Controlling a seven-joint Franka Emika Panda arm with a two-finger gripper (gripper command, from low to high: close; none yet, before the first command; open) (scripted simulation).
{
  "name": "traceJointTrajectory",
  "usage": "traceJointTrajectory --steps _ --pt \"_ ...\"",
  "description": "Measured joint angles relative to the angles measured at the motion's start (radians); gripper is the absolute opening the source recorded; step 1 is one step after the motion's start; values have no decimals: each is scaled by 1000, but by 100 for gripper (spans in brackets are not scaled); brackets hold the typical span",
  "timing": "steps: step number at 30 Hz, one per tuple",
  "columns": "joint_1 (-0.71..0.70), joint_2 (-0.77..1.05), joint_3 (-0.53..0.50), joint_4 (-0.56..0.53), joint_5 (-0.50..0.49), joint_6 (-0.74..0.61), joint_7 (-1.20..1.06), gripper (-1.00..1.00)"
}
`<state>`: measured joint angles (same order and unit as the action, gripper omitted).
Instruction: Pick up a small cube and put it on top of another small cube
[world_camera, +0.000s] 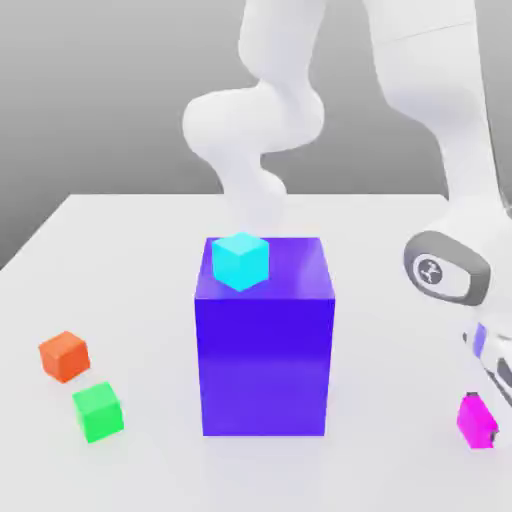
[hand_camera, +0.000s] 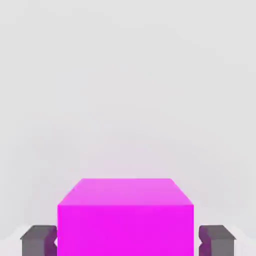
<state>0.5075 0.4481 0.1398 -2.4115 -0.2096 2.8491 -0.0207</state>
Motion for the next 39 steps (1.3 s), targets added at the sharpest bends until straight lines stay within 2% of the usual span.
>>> traceJointTrajectory --steps 3,9,14,20,26,30,36,39 --pt "-1 0 1 0 -1 -1 0 -100" --pt "-55 -172 55 -30 84 -119 -59 -100" --pt "-173 -250 -10 -36 121 -116 -152 -100" --pt "-350 -339 -137 -67 138 -115 -307 -100" --pt "-639 -438 -267 -112 145 -124 -507 -100" --pt "-825 -471 -284 -160 164 -145 -655 -100" --pt "-874 -477 -315 -240 199 -190 -855 -100" --pt "-880 -436 -306 -250 251 -188 -919 -100"
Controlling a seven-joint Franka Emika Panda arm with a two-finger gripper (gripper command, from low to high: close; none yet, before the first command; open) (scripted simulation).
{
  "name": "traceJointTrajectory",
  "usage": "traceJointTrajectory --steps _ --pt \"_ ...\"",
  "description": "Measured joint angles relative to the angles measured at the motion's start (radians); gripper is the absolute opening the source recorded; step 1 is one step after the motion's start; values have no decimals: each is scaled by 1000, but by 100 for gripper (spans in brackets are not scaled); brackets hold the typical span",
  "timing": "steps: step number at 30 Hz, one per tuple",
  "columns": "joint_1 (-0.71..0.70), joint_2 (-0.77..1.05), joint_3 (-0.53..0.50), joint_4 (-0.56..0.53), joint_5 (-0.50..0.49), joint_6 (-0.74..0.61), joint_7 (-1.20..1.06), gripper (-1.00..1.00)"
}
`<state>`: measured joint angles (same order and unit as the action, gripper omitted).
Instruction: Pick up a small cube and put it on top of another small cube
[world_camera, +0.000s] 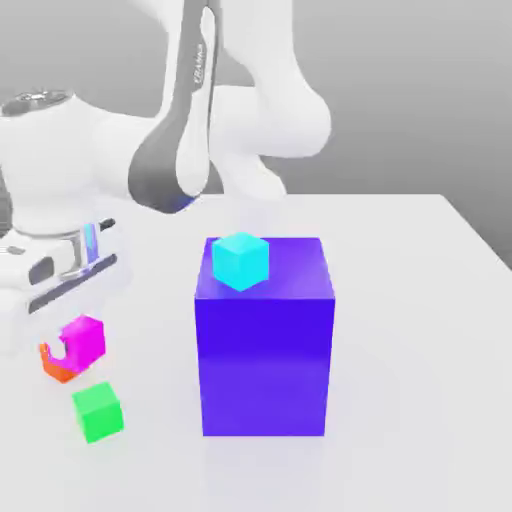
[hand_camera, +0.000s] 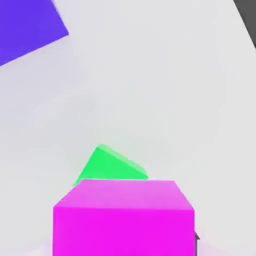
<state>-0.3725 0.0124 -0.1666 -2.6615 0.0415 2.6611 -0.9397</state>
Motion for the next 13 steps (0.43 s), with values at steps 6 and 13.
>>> traceJointTrajectory --steps 6,13 --pt "1 95 24 10 100 54 -76 -100" --pt "4 174 20 8 95 157 -73 -100"
